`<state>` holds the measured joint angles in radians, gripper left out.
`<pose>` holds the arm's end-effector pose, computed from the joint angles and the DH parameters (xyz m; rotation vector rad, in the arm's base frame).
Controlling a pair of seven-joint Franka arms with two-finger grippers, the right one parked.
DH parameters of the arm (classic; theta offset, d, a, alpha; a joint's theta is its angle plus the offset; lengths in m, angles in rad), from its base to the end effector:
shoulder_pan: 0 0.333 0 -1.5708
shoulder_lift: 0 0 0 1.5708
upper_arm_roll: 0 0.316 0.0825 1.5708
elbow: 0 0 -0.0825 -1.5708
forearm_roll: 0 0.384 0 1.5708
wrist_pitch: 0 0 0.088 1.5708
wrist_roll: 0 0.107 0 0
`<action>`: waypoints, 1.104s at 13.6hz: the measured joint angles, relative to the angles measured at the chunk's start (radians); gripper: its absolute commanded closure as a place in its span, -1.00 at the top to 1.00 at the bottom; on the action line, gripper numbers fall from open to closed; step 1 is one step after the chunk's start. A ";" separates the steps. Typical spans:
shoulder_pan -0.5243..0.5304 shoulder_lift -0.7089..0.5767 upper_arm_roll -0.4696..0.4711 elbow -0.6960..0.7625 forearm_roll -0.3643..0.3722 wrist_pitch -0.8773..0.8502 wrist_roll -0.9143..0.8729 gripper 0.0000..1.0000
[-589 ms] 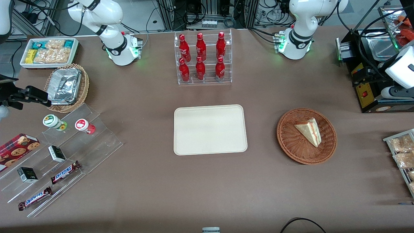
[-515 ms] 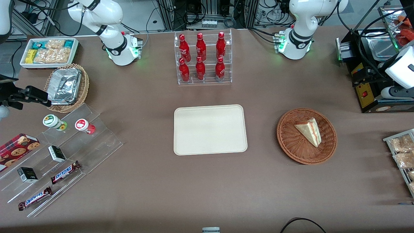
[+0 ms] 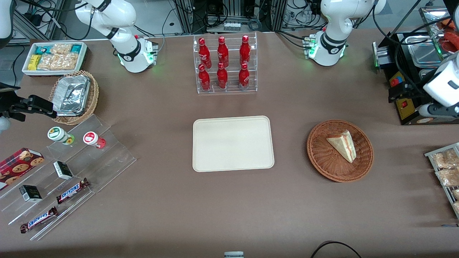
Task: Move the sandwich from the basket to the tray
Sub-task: 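Move the left gripper over the wicker basket above the wrapped sandwich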
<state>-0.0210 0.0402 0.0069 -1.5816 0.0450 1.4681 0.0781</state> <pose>0.5534 -0.0027 0.5892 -3.0887 0.1407 0.2402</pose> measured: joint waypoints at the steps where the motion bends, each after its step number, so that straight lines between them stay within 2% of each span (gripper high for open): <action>1: 0.000 0.006 0.000 -0.017 -0.001 0.023 -0.015 1.00; 15: -0.021 0.030 -0.002 -0.455 -0.003 0.534 -0.159 1.00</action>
<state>-0.0421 0.0706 0.0054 -2.0366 0.0423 2.0026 -0.0813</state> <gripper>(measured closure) 0.000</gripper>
